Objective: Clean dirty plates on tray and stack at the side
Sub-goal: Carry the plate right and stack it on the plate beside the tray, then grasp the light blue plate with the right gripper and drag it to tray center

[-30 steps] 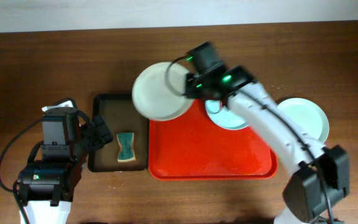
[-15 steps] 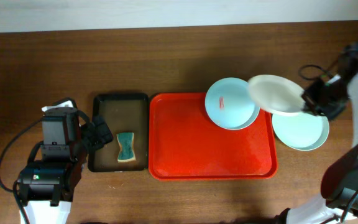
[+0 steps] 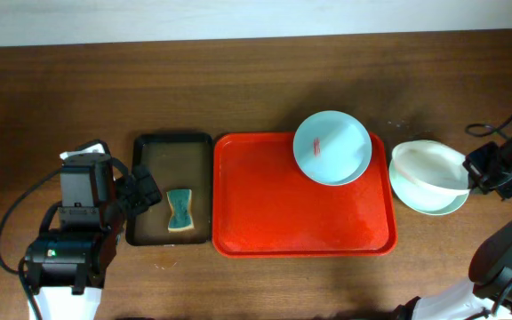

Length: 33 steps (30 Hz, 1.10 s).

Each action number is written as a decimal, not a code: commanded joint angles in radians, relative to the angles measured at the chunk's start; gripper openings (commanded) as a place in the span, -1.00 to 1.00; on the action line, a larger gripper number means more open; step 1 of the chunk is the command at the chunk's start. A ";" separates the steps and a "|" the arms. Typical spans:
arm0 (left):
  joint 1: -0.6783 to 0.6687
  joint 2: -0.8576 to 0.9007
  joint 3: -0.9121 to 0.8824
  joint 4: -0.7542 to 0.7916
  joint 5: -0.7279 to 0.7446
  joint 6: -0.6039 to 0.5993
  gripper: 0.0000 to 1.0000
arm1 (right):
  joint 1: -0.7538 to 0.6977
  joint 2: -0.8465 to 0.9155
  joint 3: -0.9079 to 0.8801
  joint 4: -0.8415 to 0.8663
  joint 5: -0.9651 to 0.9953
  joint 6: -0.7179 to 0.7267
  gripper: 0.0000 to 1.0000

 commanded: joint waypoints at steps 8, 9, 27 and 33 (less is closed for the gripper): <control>0.007 0.000 0.013 0.001 0.000 -0.013 0.98 | -0.003 -0.027 -0.125 0.124 0.038 0.005 -0.81; 0.007 0.000 0.013 0.002 0.000 -0.013 0.98 | -0.003 -0.027 -0.125 0.127 0.038 0.005 -0.81; 0.007 0.000 0.013 0.002 0.000 -0.013 0.98 | 0.327 0.001 -0.125 0.267 -0.076 -0.311 0.23; 0.007 0.000 0.013 0.002 0.000 -0.013 0.98 | 0.511 0.053 -0.125 0.386 -0.068 -0.311 0.51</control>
